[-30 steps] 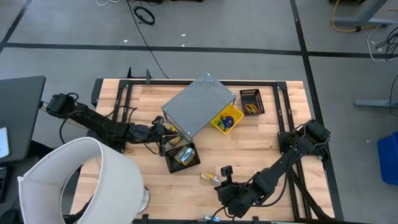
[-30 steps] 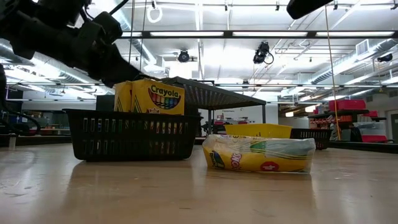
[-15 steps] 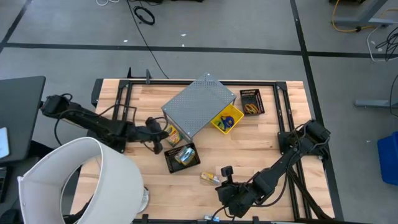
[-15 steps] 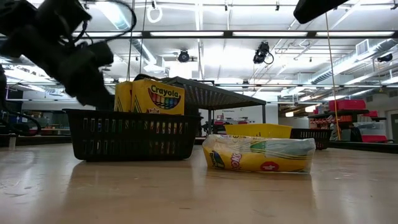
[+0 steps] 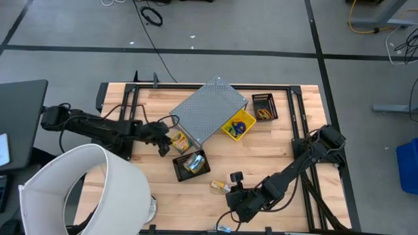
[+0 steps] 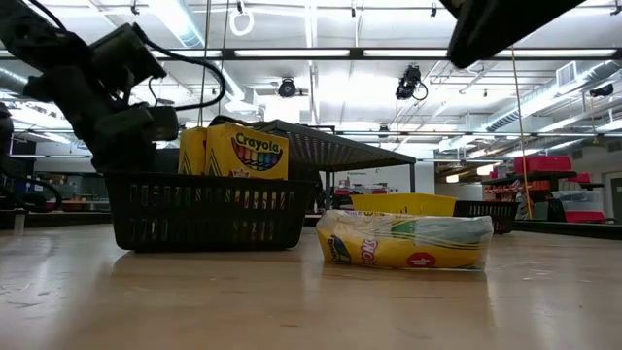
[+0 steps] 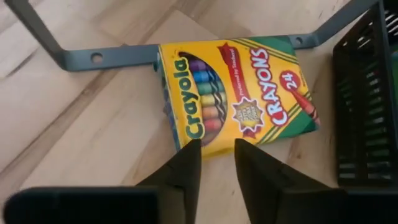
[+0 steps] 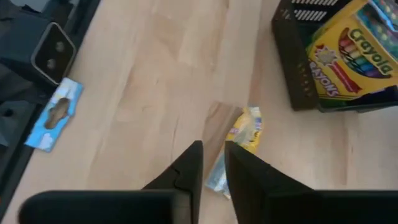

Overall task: Pick & Place Office Desk Supplies
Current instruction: Put the crayon box into the bottom black bin

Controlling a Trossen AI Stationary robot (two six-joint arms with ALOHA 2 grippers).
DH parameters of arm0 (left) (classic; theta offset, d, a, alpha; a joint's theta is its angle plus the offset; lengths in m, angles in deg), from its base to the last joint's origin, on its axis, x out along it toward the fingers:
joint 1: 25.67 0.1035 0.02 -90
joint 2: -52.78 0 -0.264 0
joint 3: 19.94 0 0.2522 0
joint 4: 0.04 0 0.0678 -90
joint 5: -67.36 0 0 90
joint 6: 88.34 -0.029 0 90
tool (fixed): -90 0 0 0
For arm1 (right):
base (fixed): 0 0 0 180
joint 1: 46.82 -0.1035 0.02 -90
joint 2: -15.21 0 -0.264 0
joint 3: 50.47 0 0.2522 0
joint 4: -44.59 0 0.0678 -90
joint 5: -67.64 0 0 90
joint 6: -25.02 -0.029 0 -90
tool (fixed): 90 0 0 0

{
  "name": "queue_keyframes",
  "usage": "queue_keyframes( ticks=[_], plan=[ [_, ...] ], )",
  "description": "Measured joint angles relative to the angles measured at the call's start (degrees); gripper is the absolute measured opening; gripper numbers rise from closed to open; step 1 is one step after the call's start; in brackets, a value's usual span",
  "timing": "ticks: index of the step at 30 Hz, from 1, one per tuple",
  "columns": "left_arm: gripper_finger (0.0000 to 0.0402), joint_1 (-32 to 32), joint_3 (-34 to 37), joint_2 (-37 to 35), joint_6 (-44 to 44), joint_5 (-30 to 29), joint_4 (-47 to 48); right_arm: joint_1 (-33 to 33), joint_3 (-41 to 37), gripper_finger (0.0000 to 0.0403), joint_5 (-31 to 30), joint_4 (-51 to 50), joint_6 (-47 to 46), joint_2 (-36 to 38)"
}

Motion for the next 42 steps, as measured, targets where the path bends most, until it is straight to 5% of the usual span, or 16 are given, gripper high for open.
queue_keyframes(
  ticks=[13,21,28,42],
  plan=[
    [0.0204,9.2,-0.1,-0.1,-2.1,6.1,-0.3,0.0,0.0,0.0107,1.8,-0.7,0.4,0.0],
    [0.0208,10.9,-2.9,-0.1,-5.5,8.9,1.0,0.0,0.0,0.0107,2.0,-0.7,0.5,0.0],
    [0.0206,11.0,-9.9,1.1,-14.3,5.4,9.8,0.0,0.0,0.0107,2.2,-0.8,0.5,0.0],
    [0.0206,14.7,-12.6,14.1,-18.8,3.1,12.9,0.0,0.0,0.0107,2.6,-0.8,0.6,0.0]
  ],
)
